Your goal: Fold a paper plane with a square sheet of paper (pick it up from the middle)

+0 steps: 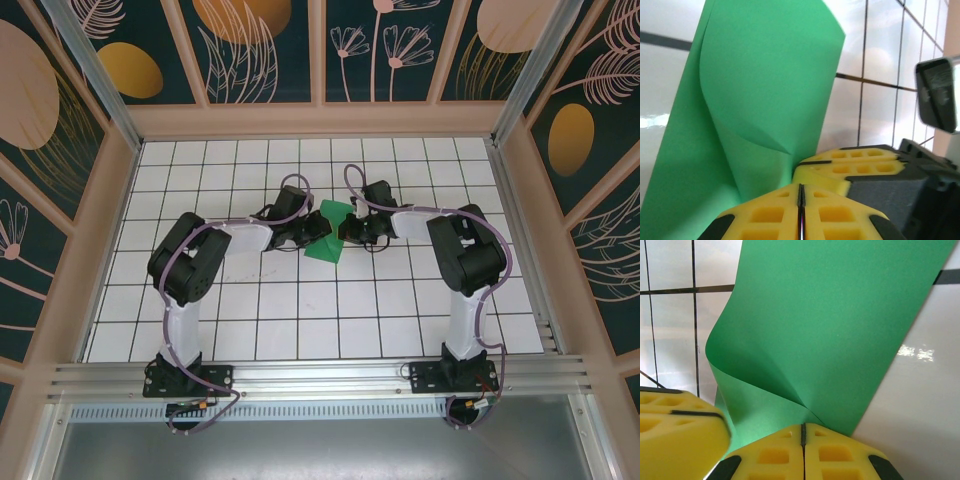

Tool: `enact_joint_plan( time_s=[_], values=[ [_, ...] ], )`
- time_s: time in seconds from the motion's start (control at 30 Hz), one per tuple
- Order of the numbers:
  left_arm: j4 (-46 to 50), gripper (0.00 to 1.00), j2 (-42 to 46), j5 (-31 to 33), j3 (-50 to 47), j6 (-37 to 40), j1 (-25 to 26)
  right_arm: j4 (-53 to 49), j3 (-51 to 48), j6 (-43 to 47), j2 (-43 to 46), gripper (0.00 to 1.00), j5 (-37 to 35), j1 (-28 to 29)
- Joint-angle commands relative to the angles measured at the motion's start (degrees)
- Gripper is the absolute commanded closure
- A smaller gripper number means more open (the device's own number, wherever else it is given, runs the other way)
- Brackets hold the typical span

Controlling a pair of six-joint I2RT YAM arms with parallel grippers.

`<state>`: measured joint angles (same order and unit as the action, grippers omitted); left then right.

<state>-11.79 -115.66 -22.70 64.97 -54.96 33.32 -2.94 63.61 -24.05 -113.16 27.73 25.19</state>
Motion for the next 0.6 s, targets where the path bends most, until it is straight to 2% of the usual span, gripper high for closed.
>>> enact_joint_plan(
  time_s=[0.0,0.57],
  values=[
    [1.22,0.88,-1.71,-1.37,1.67,1.95,-0.16,-3.92,-0.07,1.34,-3.12,0.93,-3.03,-0.14],
    [6.38,0.89,-4.09,2.13,2.31,2.53,-0.17,-4.89,1.32,1.20,-2.80,0.93,-4.93,-0.31]
  ],
)
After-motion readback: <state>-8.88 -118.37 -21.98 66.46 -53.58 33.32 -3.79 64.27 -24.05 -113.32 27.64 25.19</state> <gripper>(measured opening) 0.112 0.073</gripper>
